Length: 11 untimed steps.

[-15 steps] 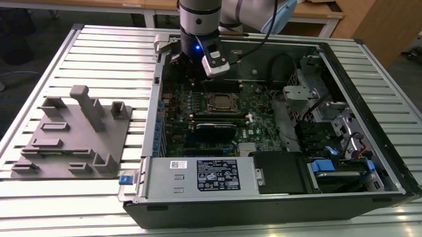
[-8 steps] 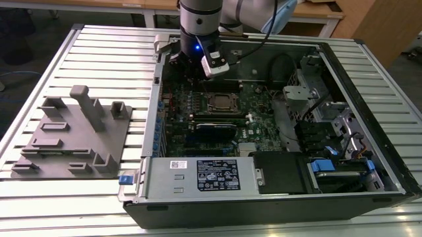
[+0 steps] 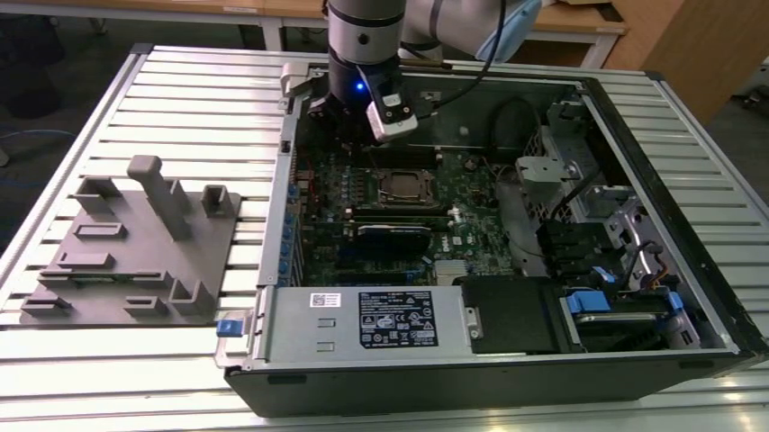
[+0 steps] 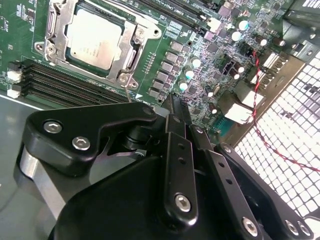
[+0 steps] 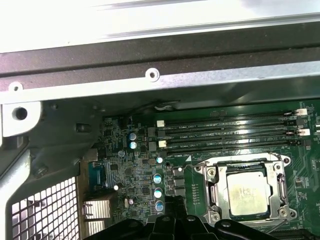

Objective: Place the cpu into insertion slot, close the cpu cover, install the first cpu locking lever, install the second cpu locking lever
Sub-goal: 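Install the first cpu locking lever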

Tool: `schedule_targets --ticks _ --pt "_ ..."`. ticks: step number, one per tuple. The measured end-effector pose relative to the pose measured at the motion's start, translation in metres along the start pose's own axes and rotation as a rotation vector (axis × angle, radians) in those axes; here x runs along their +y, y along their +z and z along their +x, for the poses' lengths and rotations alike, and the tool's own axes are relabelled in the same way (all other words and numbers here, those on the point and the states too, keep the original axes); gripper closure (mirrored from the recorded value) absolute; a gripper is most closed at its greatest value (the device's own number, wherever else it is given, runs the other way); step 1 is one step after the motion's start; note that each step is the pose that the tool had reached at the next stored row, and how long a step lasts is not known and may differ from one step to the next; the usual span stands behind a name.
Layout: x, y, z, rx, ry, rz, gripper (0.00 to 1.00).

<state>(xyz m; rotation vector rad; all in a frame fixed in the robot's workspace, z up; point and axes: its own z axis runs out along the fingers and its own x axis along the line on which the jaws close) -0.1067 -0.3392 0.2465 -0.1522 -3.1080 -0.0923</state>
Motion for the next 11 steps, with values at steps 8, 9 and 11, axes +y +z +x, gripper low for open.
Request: schedule_targets --ticks 8,9,11 --pt "0.0 0.0 0.0001 0.004 0.0 0.0005 0.9" --pt "0.0 0.0 0.0001 0.0041 0.0 0.0005 0.9" --pt "0.0 -0.0001 0.0001 0.006 0.001 0.0007 0.9"
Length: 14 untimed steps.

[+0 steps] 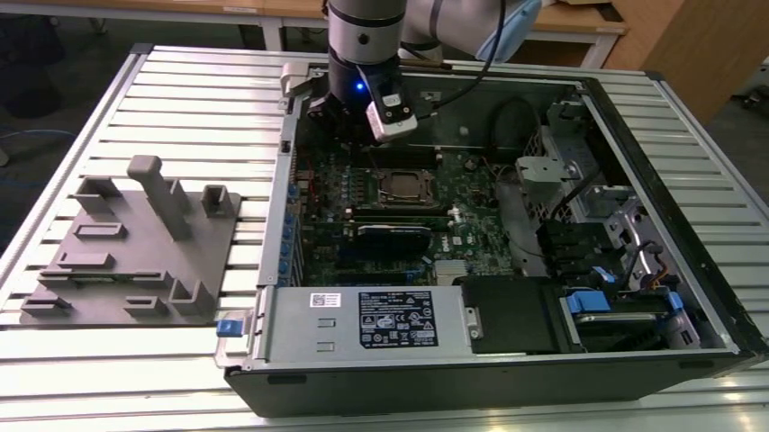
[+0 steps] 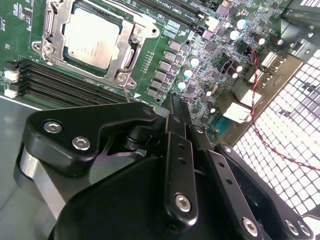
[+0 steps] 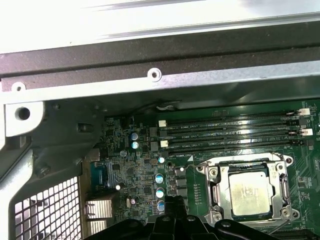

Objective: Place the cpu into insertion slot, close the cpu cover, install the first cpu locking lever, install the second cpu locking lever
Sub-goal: 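Install the first cpu locking lever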

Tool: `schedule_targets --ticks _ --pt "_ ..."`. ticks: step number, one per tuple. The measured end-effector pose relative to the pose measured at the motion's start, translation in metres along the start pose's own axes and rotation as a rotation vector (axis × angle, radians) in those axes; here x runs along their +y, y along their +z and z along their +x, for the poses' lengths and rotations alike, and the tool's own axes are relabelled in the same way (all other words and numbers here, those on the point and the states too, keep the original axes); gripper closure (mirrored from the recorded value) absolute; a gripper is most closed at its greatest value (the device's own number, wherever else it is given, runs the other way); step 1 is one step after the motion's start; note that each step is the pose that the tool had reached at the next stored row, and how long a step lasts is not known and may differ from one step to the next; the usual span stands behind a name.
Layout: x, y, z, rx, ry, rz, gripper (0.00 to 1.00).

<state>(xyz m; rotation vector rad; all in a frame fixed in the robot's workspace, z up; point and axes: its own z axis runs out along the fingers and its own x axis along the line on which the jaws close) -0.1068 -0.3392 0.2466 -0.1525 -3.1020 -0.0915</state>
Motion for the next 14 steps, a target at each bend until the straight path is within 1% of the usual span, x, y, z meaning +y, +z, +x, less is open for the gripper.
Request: schedule_targets --ticks 5,7,14 --pt "0.0 0.0 0.0 0.0017 0.0 0.0002 0.9" --pt "0.0 0.0 0.0 0.0046 0.0 0.0005 0.9" --pt "0.0 0.0 0.0 0.005 0.0 0.0005 0.9"
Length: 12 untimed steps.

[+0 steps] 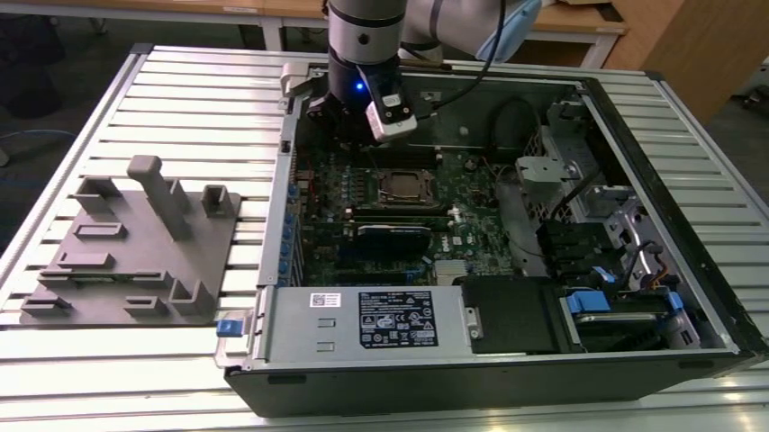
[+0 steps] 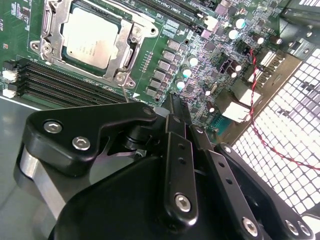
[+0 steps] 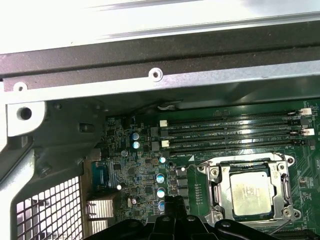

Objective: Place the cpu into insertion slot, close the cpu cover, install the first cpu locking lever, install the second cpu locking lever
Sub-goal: 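Install the first cpu locking lever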

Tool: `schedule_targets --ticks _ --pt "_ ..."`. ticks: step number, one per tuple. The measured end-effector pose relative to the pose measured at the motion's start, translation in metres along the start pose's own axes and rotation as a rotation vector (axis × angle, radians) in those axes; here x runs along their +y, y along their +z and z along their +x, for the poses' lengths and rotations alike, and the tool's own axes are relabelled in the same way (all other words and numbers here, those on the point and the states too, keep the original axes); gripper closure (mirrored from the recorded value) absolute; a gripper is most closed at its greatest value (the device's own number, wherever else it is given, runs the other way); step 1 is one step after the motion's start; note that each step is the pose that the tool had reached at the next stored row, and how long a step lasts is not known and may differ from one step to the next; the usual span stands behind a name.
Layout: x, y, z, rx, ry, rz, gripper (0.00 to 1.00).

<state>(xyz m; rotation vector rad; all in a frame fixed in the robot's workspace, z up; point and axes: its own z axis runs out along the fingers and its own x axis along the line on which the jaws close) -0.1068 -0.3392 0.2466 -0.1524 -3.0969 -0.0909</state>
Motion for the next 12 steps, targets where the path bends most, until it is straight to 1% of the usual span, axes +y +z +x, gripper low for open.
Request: schedule_targets --ticks 3,4,5,7,8,12 --pt "0.0 0.0 0.0 0.0001 0.0 0.0 0.9" --pt "0.0 0.0001 -0.0001 0.0017 0.0 0.0 0.9" --pt "0.0001 0.0002 -0.0002 0.0071 0.0 0.0004 0.9" --pt "0.0 0.0002 -0.0001 0.0272 0.002 0.0025 0.9" --pt "0.0 0.0003 -0.0002 0.036 0.002 0.0034 0.9" --pt "0.0 0.0002 -0.0002 0.0405 0.002 0.0039 0.9"
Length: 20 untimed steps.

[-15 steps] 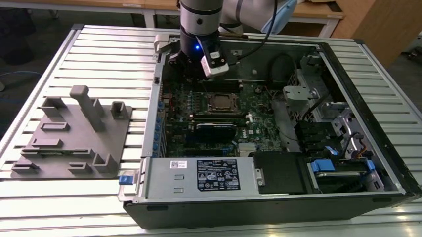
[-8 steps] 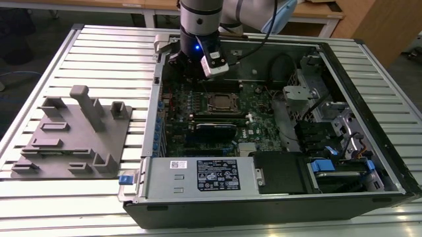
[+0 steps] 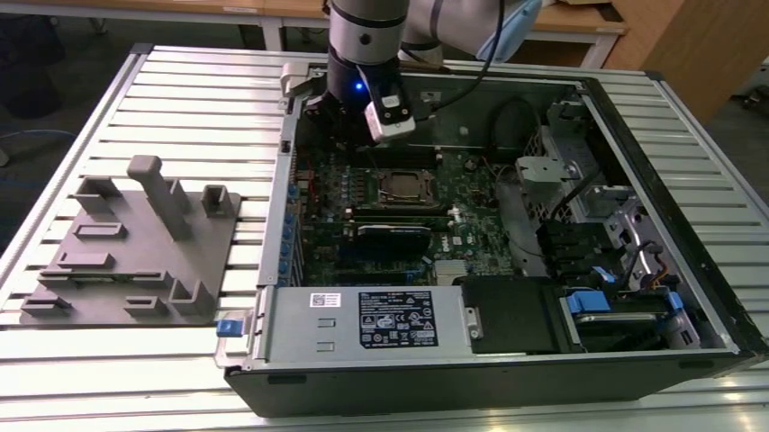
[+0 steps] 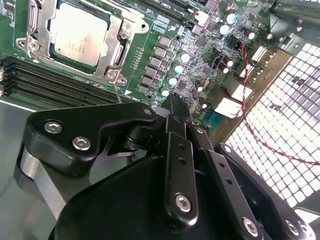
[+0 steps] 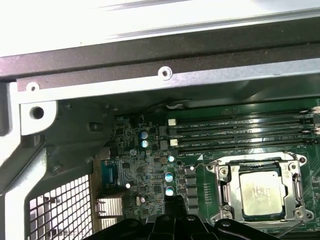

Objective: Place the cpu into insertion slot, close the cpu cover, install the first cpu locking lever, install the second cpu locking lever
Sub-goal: 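Install the first cpu locking lever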

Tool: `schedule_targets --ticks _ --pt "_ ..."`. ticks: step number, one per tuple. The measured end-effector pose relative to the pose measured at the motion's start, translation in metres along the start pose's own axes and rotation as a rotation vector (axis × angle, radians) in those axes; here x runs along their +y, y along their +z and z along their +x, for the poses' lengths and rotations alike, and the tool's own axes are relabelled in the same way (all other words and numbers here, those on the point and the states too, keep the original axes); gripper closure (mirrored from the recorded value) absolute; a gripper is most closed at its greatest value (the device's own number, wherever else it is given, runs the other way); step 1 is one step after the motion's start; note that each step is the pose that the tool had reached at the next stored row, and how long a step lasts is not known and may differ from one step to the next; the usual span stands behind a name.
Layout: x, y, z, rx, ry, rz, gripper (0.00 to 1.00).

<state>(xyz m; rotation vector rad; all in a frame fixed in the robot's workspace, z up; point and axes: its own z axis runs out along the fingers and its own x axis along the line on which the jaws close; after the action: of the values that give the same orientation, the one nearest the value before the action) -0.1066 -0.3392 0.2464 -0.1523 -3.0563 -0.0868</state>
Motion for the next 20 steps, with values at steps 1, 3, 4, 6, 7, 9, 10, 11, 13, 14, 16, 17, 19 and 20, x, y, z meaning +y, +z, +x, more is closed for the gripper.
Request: schedule_targets --ticks 1,3,4,6,7,9,10,11,13,14,16,17,19,20 --pt "-0.0001 0.0001 0.0 0.0005 0.0 -0.0039 0.9" --pt "-0.0003 0.0001 -0.0001 0.003 -0.003 -0.0313 0.9" --pt "-0.0005 0.0 0.0 0.0047 -0.005 -0.0484 0.9" --pt "-0.0011 -0.0001 -0.0001 0.0072 -0.008 -0.0816 0.9" --pt "-0.0014 -0.0001 -0.0001 0.0087 -0.01 -0.0983 0.9" --pt "-0.0019 -0.0001 -0.0002 0.011 -0.012 -0.1238 0.9" --pt "-0.002 -0.0001 -0.0002 0.0115 -0.013 -0.1289 0.9" --pt "-0.0021 -0.0001 -0.0002 0.012 -0.013 -0.1331 0.9" --pt "-0.0022 -0.0001 -0.0002 0.0139 -0.015 -0.152 0.9" --pt "-0.0023 -0.0001 -0.0002 0.015 -0.016 -0.1623 0.9" --pt "-0.0023 -0.0002 -0.0002 0.0156 -0.016 -0.1682 0.9" --pt "-0.0024 -0.0002 -0.0002 0.0155 -0.016 -0.1703 0.9" --pt "-0.0025 -0.0001 -0.0003 0.0151 -0.018 -0.1755 0.9" --pt "-0.0024 -0.0001 -0.0006 0.0151 -0.018 -0.1773 0.9"
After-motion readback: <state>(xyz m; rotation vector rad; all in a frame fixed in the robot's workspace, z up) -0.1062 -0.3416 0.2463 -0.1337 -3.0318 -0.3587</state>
